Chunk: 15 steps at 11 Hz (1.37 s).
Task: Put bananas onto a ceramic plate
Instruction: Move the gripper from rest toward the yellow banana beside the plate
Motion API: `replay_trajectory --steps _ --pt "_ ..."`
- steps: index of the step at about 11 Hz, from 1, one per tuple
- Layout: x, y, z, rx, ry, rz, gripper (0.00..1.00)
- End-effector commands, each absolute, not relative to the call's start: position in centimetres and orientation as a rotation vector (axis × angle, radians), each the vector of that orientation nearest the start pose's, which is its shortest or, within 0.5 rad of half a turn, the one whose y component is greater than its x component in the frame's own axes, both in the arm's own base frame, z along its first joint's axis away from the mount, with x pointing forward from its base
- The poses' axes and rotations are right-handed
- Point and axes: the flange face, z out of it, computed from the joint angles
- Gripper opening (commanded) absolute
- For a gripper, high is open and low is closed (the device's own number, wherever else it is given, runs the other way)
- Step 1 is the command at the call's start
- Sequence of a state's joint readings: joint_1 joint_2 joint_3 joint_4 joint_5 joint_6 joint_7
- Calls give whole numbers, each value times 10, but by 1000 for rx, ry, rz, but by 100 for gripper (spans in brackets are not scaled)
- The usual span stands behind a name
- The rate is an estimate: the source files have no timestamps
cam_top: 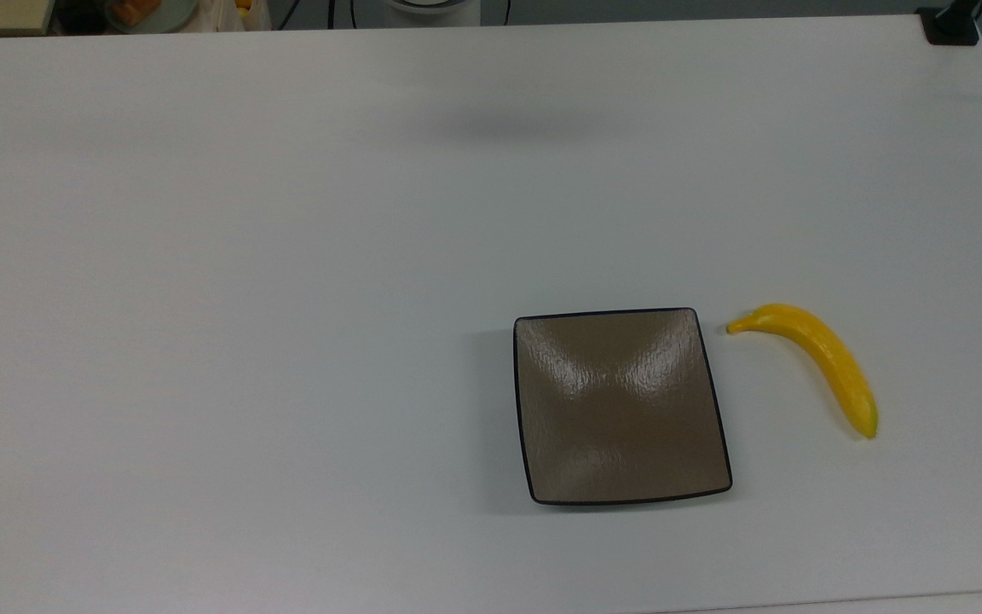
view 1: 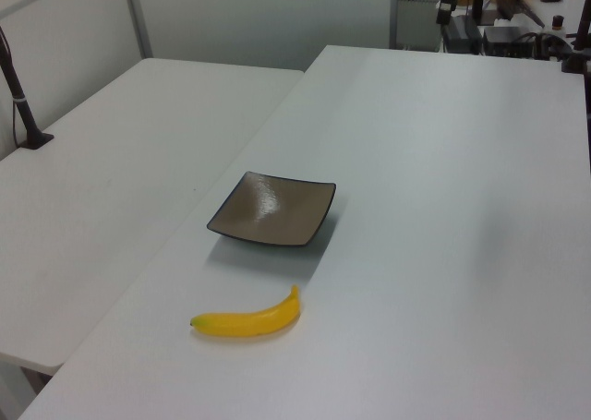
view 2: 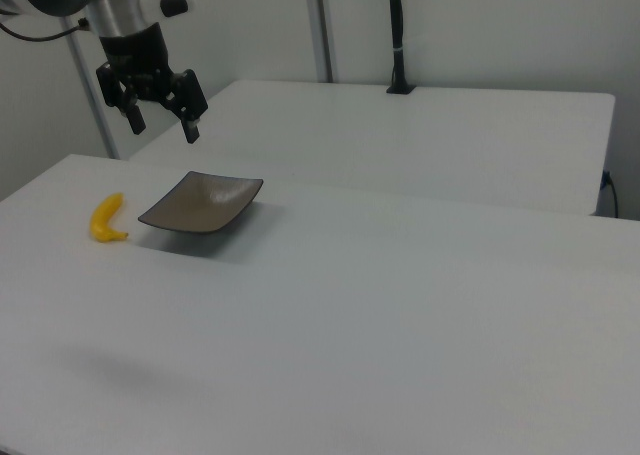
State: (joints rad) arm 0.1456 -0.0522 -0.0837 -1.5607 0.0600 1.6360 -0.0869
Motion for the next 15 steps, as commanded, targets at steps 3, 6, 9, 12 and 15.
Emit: replay_trajectory --steps 3,6,9,12,15 --pt "549 60 638 -3056 -138 -144 100" --pt "556 72 631 -3053 -181 -139 100" --pt "563 114 649 -3036 -274 -196 100" --pt "597 195 646 -3021 -437 -222 100" --pt "619 281 608 -3024 -421 -233 100"
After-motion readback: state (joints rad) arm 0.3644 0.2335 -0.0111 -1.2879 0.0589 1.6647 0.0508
